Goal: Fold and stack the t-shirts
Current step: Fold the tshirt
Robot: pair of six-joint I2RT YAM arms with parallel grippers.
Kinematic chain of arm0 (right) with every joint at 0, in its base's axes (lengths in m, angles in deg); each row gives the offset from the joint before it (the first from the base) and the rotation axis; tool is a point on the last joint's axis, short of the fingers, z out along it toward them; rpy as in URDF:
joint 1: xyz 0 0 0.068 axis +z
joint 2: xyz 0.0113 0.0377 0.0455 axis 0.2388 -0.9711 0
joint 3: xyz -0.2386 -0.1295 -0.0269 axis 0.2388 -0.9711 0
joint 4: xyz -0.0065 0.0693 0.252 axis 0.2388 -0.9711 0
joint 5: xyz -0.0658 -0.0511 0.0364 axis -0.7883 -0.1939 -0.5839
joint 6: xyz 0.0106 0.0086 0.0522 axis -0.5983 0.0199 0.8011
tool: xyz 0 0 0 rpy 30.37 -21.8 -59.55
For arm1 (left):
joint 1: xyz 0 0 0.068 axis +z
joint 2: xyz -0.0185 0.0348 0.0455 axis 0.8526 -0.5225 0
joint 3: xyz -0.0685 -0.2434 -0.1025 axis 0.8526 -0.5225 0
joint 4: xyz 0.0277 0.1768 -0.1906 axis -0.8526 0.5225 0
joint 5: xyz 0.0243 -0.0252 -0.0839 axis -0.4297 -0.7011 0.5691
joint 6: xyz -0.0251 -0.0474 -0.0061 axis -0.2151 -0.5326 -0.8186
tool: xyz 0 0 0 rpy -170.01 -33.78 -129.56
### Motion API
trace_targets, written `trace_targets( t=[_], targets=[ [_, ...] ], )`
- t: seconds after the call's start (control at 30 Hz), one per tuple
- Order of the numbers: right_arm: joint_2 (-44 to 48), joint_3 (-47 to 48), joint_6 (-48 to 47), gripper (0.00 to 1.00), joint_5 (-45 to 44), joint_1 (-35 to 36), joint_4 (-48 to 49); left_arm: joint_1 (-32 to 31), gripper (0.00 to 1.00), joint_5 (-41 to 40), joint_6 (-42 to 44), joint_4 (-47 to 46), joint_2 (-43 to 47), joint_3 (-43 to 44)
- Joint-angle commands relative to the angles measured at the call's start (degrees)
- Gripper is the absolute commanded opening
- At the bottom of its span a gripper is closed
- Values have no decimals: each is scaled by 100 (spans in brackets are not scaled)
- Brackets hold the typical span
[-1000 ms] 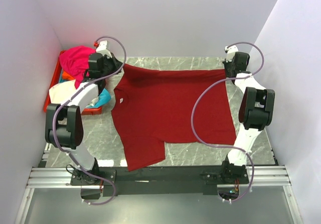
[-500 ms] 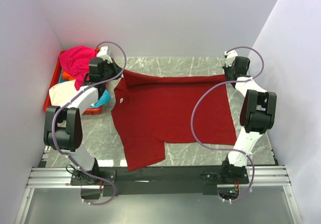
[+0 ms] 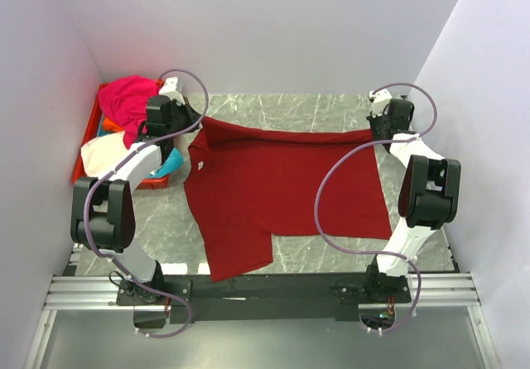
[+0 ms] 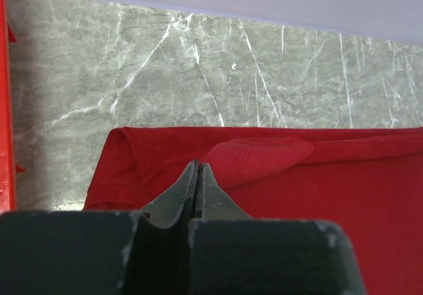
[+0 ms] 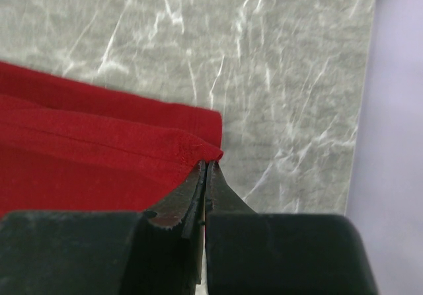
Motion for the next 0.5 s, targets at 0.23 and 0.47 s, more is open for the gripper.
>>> trace_targets(
  t=[0.23, 0.47],
  targets=[
    [376, -293, -267, 0, 132, -96, 74, -18, 0, -52, 247, 105, 187, 167],
    [481, -451, -372, 0, 228, -131, -14, -18, 0, -17, 352, 245, 239, 140]
  ],
)
